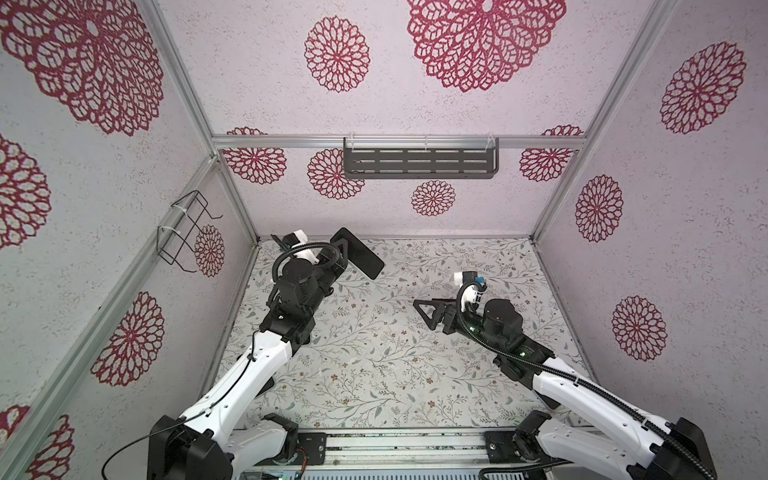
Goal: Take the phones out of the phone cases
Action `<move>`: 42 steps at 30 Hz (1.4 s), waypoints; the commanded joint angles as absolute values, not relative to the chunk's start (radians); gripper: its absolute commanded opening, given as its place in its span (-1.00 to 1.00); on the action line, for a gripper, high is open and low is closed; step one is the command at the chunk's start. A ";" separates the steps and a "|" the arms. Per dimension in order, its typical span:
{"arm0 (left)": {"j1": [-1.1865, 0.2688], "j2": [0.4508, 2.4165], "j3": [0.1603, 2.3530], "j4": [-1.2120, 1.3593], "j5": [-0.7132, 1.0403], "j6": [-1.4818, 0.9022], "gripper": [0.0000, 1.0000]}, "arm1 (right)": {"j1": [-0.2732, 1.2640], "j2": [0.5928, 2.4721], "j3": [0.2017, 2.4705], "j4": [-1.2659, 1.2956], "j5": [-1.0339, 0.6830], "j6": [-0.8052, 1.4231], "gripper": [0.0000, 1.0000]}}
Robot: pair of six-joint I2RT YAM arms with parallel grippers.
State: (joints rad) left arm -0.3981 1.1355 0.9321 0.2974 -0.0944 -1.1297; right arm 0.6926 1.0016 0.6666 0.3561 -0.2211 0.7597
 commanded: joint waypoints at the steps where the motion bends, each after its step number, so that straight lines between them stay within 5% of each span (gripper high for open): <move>1: -0.436 1.110 0.906 0.564 -0.243 -1.144 -1.00 | 0.693 1.040 0.658 0.641 -0.252 0.863 0.98; 16: -0.601 1.154 0.859 1.008 -0.468 -1.185 -1.00 | 0.702 1.323 0.682 1.333 -0.256 1.014 0.98; 29: -0.678 1.231 0.835 1.114 -0.567 -1.201 -1.00 | 0.726 1.524 0.799 1.599 -0.250 1.155 0.87; 42: -0.692 1.244 0.807 1.131 -0.574 -1.221 -1.00 | 0.750 1.640 0.901 1.652 -0.281 1.238 0.56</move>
